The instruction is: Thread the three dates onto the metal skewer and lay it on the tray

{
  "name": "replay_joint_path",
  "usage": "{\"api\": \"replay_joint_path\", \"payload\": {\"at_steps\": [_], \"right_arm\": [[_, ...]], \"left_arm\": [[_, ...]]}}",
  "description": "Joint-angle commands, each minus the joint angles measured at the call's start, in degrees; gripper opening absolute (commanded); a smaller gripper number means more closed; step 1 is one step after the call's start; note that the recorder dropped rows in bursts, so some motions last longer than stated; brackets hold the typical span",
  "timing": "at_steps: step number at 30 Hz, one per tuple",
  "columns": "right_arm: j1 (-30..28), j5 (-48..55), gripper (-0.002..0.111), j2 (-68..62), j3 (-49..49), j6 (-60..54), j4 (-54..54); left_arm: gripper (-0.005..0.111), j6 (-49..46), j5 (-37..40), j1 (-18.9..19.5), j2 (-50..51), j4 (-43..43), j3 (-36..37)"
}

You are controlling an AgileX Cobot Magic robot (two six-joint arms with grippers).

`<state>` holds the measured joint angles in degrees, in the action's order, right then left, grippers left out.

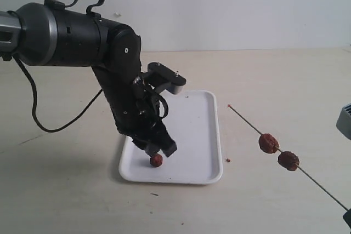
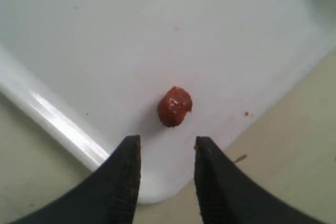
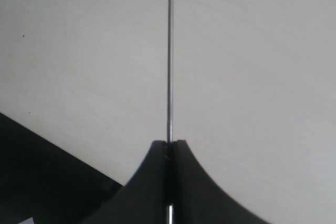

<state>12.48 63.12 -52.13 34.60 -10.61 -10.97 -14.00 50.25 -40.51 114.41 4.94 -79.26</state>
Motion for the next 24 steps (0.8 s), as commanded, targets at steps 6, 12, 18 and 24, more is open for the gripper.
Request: {"api": "replay_joint_path", "payload": {"at_steps": [6,12,18,24], "right_arm": [[-0.1,-1.2,0.000,0.0,-0.3,-0.3,-0.3],[-0.1,-1.1,0.000,0.0,-0.3,-0.3,-0.3],[-0.1,-1.1,0.000,0.0,-0.3,-0.5,-0.6],[-0.1,-1.2,0.000,0.0,-0.3,-0.7,-0.7]], "left_arm": [[0.056,25.7,-1.2,0.5,3.2,0.4,-1.7],[0.055,31.3,3.4,1.3,6.5,4.2,-7.1],[0.055,31.3,10.7,2.6,9.2,7.9,-10.0],[0.055,32.3,10.9,2.7,10.3,7.9,-10.0]]}}
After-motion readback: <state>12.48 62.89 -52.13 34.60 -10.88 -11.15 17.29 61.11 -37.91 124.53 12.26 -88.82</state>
